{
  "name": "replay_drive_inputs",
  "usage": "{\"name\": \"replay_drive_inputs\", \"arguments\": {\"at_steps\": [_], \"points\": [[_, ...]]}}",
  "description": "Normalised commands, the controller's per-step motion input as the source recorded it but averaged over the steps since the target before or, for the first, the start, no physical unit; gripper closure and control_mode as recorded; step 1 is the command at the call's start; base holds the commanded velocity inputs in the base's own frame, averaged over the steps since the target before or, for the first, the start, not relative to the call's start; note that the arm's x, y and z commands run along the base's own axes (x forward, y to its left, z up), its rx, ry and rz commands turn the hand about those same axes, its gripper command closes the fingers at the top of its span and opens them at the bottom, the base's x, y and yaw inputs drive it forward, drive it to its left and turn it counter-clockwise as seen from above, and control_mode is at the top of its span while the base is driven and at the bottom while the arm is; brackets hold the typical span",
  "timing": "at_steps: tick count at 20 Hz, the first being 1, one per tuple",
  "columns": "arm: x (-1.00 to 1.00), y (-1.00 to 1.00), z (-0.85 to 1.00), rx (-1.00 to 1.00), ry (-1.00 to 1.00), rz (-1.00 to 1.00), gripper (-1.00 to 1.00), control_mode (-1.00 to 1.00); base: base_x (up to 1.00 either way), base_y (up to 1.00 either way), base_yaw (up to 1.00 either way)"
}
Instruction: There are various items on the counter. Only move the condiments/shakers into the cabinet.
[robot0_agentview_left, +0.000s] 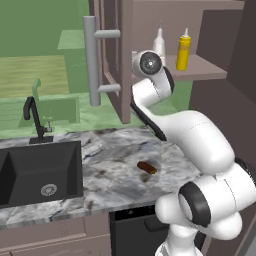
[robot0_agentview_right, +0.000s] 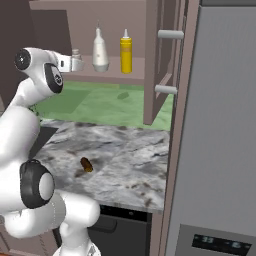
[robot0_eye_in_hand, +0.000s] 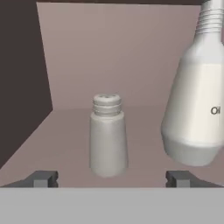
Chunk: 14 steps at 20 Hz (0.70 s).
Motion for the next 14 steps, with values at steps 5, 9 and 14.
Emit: {"name": "replay_drive_inputs", "arguments": {"at_steps": [5,9,14], "points": [[-1.00,0.00,-0.11,0.02,-0.01,-0.13,-1.00,-1.00,0.00,0.00,0.00],[-1.00,-0.22,-0.22,0.09,-0.05,-0.16,-1.00,-1.00,0.00,0.00,0.00],[-1.00,-0.65,-0.35,0.17,-0.10,-0.15,-1.00,-1.00,0.00,0.00,0.00]]}}
